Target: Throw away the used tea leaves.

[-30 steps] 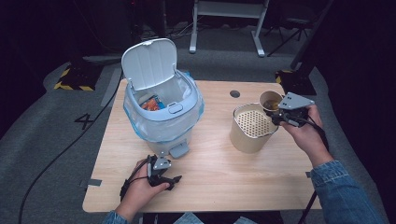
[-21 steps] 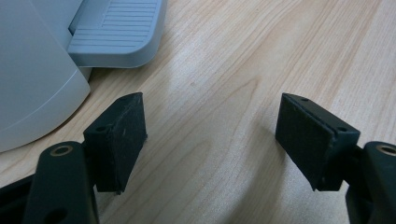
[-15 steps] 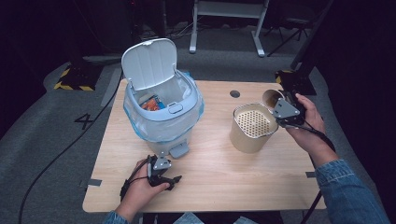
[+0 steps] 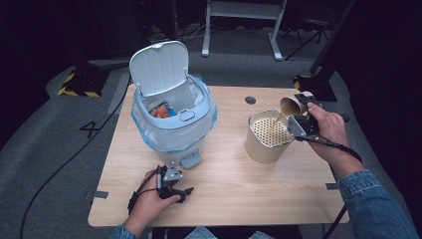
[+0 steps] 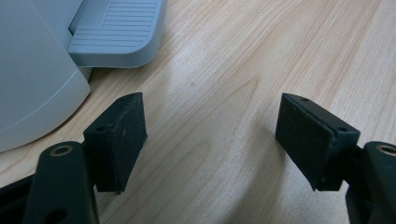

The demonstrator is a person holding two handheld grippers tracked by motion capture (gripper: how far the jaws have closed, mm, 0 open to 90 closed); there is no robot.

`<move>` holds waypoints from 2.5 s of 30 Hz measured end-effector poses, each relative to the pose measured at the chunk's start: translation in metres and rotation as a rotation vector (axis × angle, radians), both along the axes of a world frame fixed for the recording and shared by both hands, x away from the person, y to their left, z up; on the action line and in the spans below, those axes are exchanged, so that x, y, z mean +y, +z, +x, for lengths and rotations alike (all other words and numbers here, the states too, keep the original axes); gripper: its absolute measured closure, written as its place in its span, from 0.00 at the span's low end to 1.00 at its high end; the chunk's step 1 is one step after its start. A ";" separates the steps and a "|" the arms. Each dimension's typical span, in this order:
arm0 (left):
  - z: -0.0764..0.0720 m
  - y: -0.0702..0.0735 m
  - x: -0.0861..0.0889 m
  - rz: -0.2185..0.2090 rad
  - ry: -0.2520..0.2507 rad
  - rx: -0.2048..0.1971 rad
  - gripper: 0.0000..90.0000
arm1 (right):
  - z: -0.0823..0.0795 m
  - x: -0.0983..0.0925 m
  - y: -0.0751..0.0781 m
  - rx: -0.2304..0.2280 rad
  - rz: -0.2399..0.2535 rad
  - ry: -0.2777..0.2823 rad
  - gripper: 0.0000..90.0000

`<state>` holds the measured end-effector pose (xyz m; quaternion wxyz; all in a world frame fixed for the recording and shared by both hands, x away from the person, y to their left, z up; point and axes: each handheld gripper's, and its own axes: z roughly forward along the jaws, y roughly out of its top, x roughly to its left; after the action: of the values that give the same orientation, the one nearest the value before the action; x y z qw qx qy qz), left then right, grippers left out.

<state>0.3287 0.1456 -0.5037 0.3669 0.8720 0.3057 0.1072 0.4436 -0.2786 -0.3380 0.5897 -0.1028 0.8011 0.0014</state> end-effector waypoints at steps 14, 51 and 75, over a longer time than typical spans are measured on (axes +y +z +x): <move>0.000 0.000 0.000 0.002 0.000 -0.001 0.28 | -0.009 0.013 -0.012 -0.184 -0.349 0.034 0.40; 0.000 0.000 0.000 0.006 -0.001 -0.003 0.28 | -0.015 0.025 -0.012 -0.276 -0.413 0.073 0.39; 0.000 0.000 0.000 0.006 -0.001 -0.003 0.28 | 0.007 -0.042 0.022 0.609 1.211 -0.084 0.35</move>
<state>0.3286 0.1454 -0.5036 0.3649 0.8731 0.3044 0.1091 0.4507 -0.3202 -0.3157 0.2910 0.2817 0.7924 0.4560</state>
